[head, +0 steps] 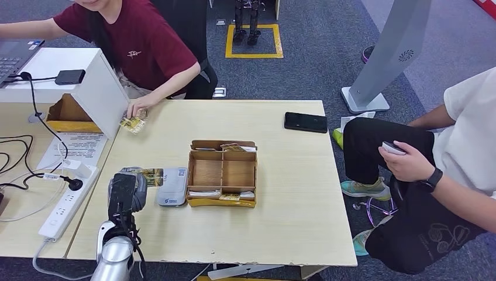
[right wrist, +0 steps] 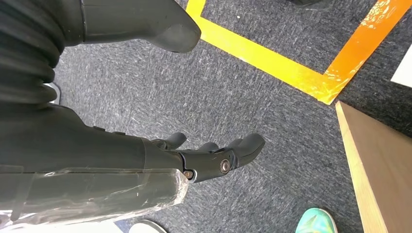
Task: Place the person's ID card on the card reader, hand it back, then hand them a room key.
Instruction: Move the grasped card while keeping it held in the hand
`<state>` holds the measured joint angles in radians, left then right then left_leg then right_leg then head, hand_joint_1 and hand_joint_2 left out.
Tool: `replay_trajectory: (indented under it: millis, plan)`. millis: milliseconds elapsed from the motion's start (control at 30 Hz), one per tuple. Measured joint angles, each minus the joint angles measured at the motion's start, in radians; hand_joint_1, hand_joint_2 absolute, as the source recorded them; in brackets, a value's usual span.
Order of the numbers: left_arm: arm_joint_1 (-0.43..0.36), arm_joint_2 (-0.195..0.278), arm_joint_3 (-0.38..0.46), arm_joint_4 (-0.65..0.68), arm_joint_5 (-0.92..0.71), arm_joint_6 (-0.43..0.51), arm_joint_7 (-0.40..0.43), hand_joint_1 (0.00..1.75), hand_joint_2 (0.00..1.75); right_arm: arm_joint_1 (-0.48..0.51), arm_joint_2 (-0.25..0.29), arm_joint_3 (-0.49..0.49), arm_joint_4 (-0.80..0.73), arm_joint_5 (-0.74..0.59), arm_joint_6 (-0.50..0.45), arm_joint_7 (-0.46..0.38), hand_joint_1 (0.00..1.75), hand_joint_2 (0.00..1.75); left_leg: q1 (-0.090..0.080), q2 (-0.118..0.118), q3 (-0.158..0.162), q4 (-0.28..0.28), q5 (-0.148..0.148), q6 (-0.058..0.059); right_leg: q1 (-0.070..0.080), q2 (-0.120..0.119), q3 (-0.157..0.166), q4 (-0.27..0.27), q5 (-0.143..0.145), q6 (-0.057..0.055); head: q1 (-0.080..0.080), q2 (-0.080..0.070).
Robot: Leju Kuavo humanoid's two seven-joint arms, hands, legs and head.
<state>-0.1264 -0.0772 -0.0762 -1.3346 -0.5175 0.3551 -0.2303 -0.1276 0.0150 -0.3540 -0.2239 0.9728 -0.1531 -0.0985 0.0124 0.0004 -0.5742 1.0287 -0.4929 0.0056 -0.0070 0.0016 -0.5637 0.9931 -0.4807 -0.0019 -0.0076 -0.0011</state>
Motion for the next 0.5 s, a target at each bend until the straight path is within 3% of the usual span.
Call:
replay_trajectory:
  millis: [500]
  plan:
    - [-0.039,-0.015,-0.023,0.090,-0.040,0.000,0.030,1.75,1.75,-0.005,0.008,0.000,0.000,0.014,0.013,0.005,0.00,1.75,0.000,0.000,0.000,0.000,0.000,0.000,0.000,0.000,0.000,0.000,0.000,0.000,0.000,0.000]
